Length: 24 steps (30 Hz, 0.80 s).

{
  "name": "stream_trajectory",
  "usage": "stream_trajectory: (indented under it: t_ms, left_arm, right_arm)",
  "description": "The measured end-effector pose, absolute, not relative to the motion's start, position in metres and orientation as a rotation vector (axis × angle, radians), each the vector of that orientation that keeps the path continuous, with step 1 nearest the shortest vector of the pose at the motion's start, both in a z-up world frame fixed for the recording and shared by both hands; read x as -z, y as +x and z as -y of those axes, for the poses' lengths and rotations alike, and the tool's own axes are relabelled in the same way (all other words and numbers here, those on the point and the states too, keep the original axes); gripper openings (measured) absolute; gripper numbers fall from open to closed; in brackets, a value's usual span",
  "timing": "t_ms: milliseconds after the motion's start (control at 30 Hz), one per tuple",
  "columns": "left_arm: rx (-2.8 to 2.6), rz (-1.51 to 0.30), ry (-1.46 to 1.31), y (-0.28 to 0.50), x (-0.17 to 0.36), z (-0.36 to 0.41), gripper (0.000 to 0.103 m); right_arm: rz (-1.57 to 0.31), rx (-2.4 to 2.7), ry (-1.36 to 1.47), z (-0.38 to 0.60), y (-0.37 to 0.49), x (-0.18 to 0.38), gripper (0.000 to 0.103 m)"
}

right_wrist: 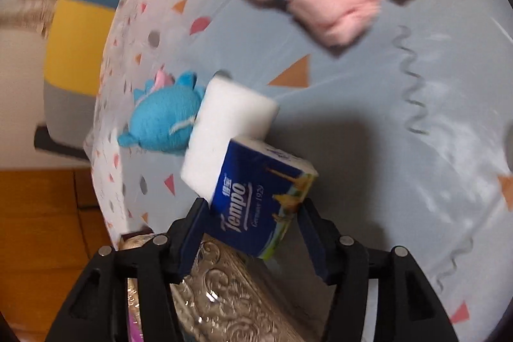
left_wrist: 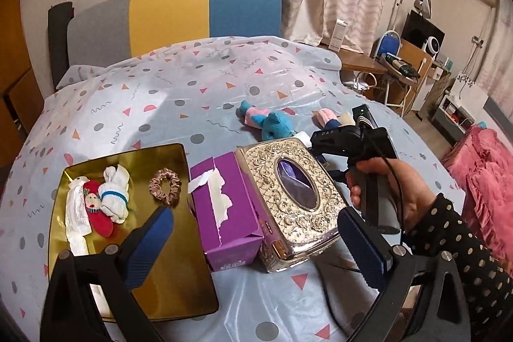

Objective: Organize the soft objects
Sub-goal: 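Grasp the blue Tempo tissue pack with the right gripper and lift it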

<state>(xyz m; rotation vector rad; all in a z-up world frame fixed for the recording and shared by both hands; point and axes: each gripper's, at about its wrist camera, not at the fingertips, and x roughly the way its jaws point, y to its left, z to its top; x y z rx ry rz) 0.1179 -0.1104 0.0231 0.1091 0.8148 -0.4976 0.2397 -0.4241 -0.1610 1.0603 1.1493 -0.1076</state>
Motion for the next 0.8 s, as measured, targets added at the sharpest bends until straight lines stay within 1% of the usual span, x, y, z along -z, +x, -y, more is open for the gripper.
stream_trajectory:
  t_ms: [67, 100, 133, 167, 200, 233, 267, 400, 433, 467, 500, 567, 600, 700, 800]
  left_arm:
    - [0.501, -0.82, 0.128, 0.121, -0.022, 0.115, 0.103]
    - [0.507, -0.828, 0.134, 0.124, -0.022, 0.118, 0.103]
    - [0.512, -0.832, 0.136, 0.126, -0.022, 0.121, 0.103]
    - [0.515, -0.836, 0.138, 0.128, -0.022, 0.123, 0.103]
    - [0.521, -0.848, 0.143, 0.133, -0.024, 0.128, 0.103]
    - [0.522, -0.855, 0.144, 0.136, -0.024, 0.131, 0.103]
    - [0.526, -0.859, 0.146, 0.141, -0.026, 0.136, 0.103]
    - [0.529, -0.852, 0.17, 0.161, -0.039, 0.159, 0.103]
    - [0.516, -0.849, 0.188, 0.168, -0.043, 0.168, 0.103]
    - [0.509, -0.844, 0.197, 0.174, -0.047, 0.175, 0.103]
    - [0.514, -0.841, 0.198, 0.181, -0.051, 0.182, 0.103]
    - [0.495, -0.839, 0.21, 0.192, -0.057, 0.192, 0.103]
    - [0.488, -0.834, 0.224, 0.198, -0.06, 0.198, 0.103]
    - [0.476, -0.828, 0.241, 0.211, -0.067, 0.211, 0.103]
    - [0.477, -0.842, 0.225, 0.222, -0.068, 0.218, 0.103]
  right_arm:
    - [-1.135, 0.097, 1.03, 0.423, 0.24, 0.16, 0.056]
    - [-1.129, 0.086, 1.011, 0.423, 0.239, 0.159, 0.049]
    - [-1.118, 0.08, 0.991, 0.425, 0.237, 0.157, 0.045]
    - [-1.095, 0.077, 0.963, 0.429, 0.231, 0.152, 0.032]
    - [-1.081, 0.077, 0.946, 0.433, 0.226, 0.15, 0.026]
    - [-1.069, 0.083, 0.926, 0.438, 0.22, 0.146, 0.014]
    - [-1.059, 0.101, 0.897, 0.445, 0.211, 0.142, 0.012]
    - [-1.047, 0.197, 0.819, 0.472, 0.18, 0.136, 0.012]
    - [-1.043, 0.2, 0.825, 0.477, 0.174, 0.136, 0.015]
    - [-1.032, 0.18, 0.836, 0.479, 0.171, 0.134, 0.016]
    - [-1.028, 0.152, 0.846, 0.477, 0.172, 0.131, 0.021]
    - [-1.04, 0.135, 0.849, 0.467, 0.181, 0.125, 0.052]
    - [-1.054, 0.131, 0.84, 0.459, 0.189, 0.122, 0.057]
    - [-1.11, 0.095, 0.901, 0.442, 0.215, 0.127, 0.063]
    - [-1.169, 0.145, 0.917, 0.432, 0.239, 0.14, 0.065]
